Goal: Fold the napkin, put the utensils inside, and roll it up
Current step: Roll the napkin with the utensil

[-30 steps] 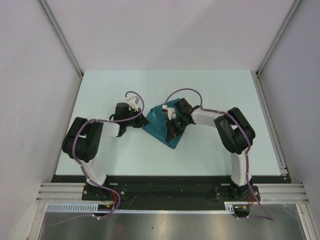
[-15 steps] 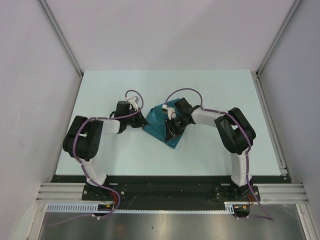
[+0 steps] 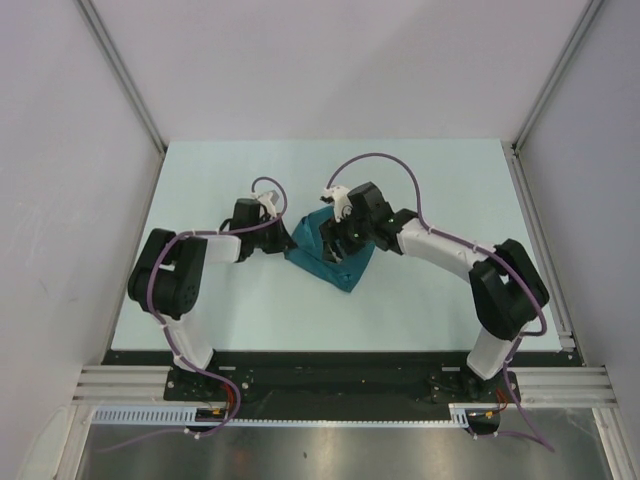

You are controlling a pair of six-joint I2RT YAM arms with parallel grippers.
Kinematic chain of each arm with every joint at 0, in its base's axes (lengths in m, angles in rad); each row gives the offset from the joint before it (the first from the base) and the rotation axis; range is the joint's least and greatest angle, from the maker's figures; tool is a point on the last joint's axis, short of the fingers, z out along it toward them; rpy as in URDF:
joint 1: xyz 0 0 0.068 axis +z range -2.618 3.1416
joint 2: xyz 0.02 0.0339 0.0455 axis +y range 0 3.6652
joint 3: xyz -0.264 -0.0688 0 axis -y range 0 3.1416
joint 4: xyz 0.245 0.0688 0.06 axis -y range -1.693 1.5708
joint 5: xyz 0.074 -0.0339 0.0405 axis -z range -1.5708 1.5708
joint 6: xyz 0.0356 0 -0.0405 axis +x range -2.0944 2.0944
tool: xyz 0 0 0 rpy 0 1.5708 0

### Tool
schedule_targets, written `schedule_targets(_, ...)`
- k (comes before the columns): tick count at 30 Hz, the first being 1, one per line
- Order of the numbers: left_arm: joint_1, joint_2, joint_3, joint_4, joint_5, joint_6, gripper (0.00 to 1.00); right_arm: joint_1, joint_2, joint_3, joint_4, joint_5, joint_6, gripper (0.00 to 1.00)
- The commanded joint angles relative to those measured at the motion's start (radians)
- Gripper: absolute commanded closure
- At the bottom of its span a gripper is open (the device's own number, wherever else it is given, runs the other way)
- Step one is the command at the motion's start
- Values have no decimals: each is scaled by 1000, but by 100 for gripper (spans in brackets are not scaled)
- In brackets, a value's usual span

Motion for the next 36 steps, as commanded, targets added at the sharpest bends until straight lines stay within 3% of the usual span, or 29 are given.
schedule_targets(1, 12, 26, 36, -39, 1, 36, 100, 135, -64, -66, 192, 289, -137, 27)
schedule_targets(5, 12, 40, 46, -52, 8, 38, 100, 224, -16, -119, 290, 461, -254, 28)
schedule_targets(10, 12, 47, 57, -62, 12, 38, 100, 273, 48, -138, 410, 536, -314, 33)
schedule_targets(18, 12, 57, 69, -75, 15, 39, 100, 285, 140, -109, 408, 476, -349, 32)
schedule_targets(28, 12, 57, 73, -75, 19, 42, 100, 248, 208, -84, 391, 507, -335, 32)
schedule_targets(36, 12, 50, 74, -71, 28, 44, 100, 190, 240, -43, 256, 377, -254, 39)
